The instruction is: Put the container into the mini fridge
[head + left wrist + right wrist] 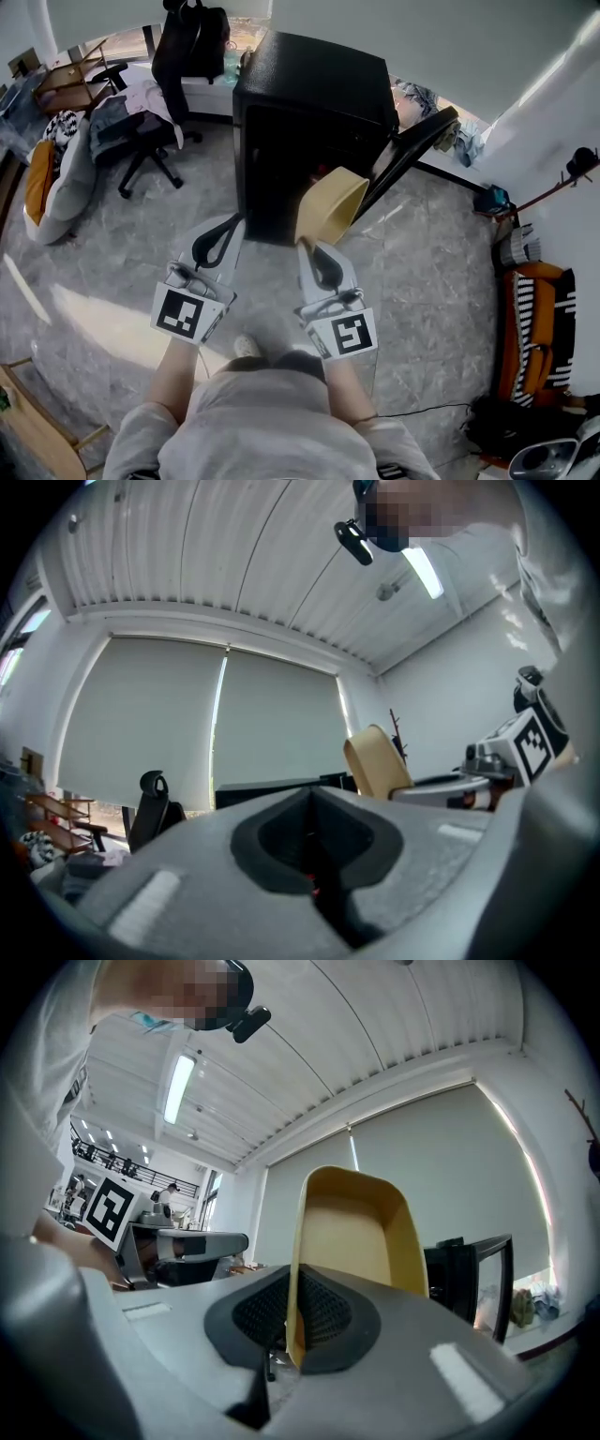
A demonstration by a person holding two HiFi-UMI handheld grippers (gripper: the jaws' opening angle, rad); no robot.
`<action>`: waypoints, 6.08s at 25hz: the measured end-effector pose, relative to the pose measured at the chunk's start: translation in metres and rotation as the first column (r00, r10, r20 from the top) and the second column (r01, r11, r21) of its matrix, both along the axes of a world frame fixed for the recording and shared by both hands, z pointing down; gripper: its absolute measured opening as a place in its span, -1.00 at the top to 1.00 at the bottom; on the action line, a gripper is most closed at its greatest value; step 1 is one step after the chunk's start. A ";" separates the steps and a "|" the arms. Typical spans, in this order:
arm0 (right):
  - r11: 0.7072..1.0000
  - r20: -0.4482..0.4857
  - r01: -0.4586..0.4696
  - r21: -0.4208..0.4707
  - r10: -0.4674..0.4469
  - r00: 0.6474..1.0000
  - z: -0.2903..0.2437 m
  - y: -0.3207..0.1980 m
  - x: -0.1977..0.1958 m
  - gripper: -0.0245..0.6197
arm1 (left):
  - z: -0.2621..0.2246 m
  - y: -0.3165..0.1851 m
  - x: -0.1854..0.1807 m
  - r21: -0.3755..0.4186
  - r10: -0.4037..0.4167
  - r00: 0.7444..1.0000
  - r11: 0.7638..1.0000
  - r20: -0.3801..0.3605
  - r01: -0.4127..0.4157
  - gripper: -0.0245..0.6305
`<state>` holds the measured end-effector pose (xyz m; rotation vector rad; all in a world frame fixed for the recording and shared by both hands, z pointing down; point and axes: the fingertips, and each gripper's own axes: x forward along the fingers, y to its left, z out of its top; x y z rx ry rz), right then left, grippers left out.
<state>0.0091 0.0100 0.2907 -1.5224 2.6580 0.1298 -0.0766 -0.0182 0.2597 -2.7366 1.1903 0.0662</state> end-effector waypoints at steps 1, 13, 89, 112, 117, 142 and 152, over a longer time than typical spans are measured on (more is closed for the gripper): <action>1.000 -0.003 -0.006 0.001 0.006 1.000 0.001 -0.002 -0.002 0.90 | 0.002 -0.004 -0.001 -0.001 0.007 1.000 1.000 -0.001 -0.007 0.92; 0.998 0.000 -0.056 -0.033 0.056 0.998 0.018 -0.047 0.006 0.90 | 0.019 -0.050 0.011 -0.035 0.056 0.998 0.998 -0.010 -0.057 0.92; 0.845 -0.708 -0.019 -0.534 -0.435 0.557 0.372 -0.373 0.032 0.91 | 0.184 -0.241 -0.004 -0.275 -0.133 0.991 0.952 0.032 0.137 0.92; 0.873 -0.801 -0.061 -0.483 -0.413 0.433 0.384 -0.436 0.052 0.90 | 0.195 -0.254 -0.002 -0.275 -0.171 0.984 0.945 0.049 0.178 0.92; 0.876 -0.817 -0.061 -0.478 -0.418 0.398 0.386 -0.442 0.051 0.90 | 0.198 -0.253 -0.005 -0.282 -0.177 0.983 0.942 0.051 0.184 0.92; 0.947 -0.861 -0.087 -0.309 -0.239 0.449 0.354 -0.432 0.047 0.72 | 0.187 -0.236 -0.015 -0.261 -0.167 0.984 0.949 0.065 0.179 0.92; 0.967 -0.798 -0.097 -0.237 -0.137 0.587 0.315 -0.385 0.038 0.94 | 0.171 -0.207 -0.017 -0.236 -0.154 0.986 0.957 0.068 0.166 0.92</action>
